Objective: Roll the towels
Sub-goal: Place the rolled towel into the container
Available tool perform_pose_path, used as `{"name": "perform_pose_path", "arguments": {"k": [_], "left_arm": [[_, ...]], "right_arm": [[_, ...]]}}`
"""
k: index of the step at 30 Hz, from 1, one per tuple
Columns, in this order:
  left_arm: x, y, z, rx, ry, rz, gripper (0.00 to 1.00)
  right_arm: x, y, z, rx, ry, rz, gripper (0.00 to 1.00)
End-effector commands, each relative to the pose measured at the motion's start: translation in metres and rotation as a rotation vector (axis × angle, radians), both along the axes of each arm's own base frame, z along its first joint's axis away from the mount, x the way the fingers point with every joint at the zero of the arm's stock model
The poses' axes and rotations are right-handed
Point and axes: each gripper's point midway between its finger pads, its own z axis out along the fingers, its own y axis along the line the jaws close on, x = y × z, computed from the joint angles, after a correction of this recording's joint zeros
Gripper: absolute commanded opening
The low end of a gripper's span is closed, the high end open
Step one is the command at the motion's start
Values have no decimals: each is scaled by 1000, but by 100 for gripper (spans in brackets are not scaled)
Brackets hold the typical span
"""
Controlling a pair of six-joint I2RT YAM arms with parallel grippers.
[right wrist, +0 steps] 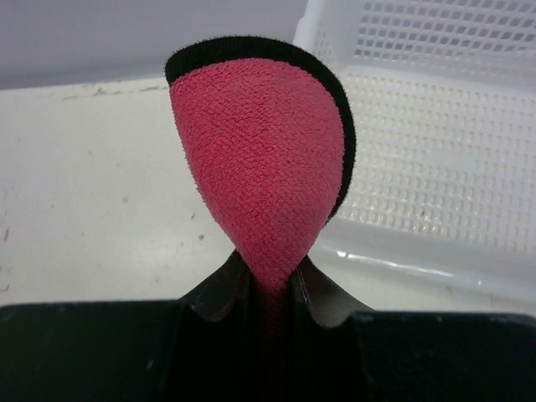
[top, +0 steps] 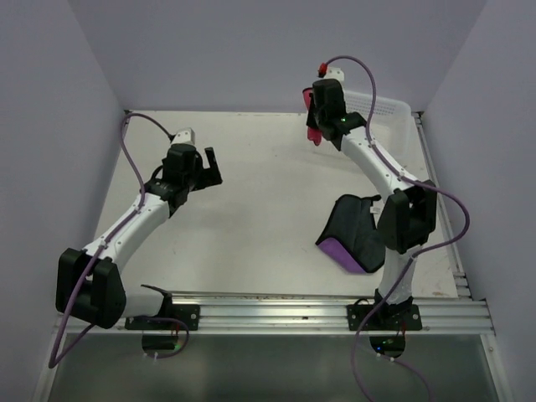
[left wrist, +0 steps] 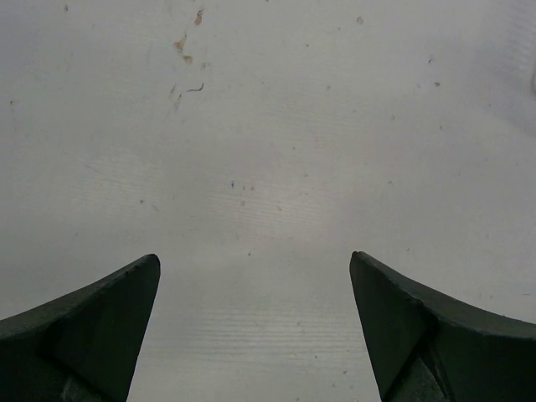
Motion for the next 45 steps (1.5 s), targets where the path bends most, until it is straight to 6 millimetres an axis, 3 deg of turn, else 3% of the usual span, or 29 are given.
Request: {"name": "perform_pose_path", "arguments": {"k": [1, 3, 4, 5, 6, 9, 11, 15, 16, 19, 25, 28, 31, 33, 40, 45], "left_arm": [[6, 8, -7, -23, 45, 24, 100], [4, 9, -19, -58, 67, 21, 100], [6, 12, -19, -92, 64, 18, 100], [6, 13, -21, -100, 64, 15, 99], [6, 13, -19, -105, 58, 7, 100], [8, 15, -13, -95, 46, -13, 100], [8, 15, -7, -72, 30, -42, 100], [7, 21, 5, -33, -6, -41, 100], [7, 19, 6, -34, -10, -46, 100], [8, 18, 5, -31, -5, -62, 100], [9, 13, 6, -37, -7, -92, 99], [10, 13, 5, -38, -5, -91, 99], [9, 7, 5, -56, -2, -117, 100], [9, 5, 5, -60, -1, -123, 100], [8, 1, 1, -74, 6, -145, 100], [7, -1, 0, -82, 10, -154, 100]], "right_arm": [[34, -23, 4, -7, -15, -81, 0], [50, -34, -1, 11, -16, -115, 0], [60, -36, 10, 30, -46, -127, 0], [69, -43, -9, 20, -15, -143, 0], [77, -45, 0, 32, -40, -151, 0], [95, -55, -28, 39, -4, -180, 0], [106, -68, -30, 65, -13, -204, 0], [121, -79, -79, 131, 59, -228, 0], [125, -77, -103, 143, 100, -213, 0], [123, -83, -141, 142, 183, -220, 0], [117, -96, -182, 144, 264, -232, 4], [116, -95, -185, 126, 275, -214, 18], [112, -96, -195, 110, 302, -210, 42], [111, -97, -198, 105, 313, -207, 50], [108, -95, -205, 124, 337, -201, 60], [109, -96, -195, 124, 325, -208, 63]]}}
